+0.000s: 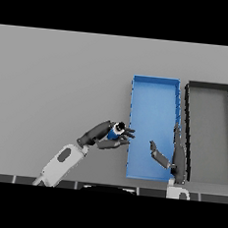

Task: Pick up the blue pipe and place it into the blue bin.

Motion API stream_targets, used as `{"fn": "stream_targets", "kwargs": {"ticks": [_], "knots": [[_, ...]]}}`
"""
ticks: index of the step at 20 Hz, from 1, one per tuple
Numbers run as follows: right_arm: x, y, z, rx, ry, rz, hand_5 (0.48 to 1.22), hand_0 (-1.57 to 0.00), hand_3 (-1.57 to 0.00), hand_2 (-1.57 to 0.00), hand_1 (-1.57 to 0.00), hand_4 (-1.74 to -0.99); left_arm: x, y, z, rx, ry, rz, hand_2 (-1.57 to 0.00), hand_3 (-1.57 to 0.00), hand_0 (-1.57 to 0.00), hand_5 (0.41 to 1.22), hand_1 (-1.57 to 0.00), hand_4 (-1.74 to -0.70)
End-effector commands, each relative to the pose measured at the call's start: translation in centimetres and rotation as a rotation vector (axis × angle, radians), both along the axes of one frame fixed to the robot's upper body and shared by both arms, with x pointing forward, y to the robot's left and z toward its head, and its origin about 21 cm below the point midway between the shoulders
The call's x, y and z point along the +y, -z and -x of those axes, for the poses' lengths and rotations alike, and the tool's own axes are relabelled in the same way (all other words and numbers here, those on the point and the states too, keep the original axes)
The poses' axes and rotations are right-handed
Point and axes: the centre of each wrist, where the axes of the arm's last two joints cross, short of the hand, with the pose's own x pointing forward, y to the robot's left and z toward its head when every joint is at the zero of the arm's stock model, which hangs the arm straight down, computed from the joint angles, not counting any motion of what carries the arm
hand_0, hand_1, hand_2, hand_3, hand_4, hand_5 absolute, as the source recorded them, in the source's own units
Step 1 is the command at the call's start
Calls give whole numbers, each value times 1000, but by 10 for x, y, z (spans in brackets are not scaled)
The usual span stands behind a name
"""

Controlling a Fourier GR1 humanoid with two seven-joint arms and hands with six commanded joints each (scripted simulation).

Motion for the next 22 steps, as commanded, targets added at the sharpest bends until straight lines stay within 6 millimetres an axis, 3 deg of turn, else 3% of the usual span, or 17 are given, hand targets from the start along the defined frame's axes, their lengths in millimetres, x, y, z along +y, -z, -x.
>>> {"fn": "stream_targets", "kwargs": {"ticks": [1, 4, 8, 10, 15, 22], "knots": [[-1, -8, -3, -62, -25, -40, 571, 1, 1, -30, -22, -1166, 2, 1, 2, -6, 4, 10, -1571, -1571, -1571, 1221, -1571, -1475], [-7, -36, -5, -178, -145, -91, 597, 1, 1, -20, -11, -1169, 2, 0, 2, 2, 8, -10, -1571, -1571, -1571, 1221, -1571, -1475], [-8, -83, -7, -162, -335, -33, 567, 1, 1, -8, -4, -1177, 5, 2, 6, -5, 11, -12, -1571, -1571, -1571, 1221, -1571, -1473], [-5, -93, -9, -60, -397, 33, 543, 1, 1, -4, -2, -1194, 5, 0, 4, -10, 7, -9, -1571, -1571, -1571, 1221, -1571, -1473], [12, -112, -21, -41, -573, 108, 523, 1, 1, -1, 0, -1256, 1, -2, 1, -28, 13, -29, -1571, -1571, -1571, 1221, -1571, -1474], [51, -139, -44, -56, -767, 118, 520, 1, 1, 1, 1, -1214, 2, -6, -1, -10, 19, -46, -1571, -1571, -1571, 1221, -1571, -1475]]}}
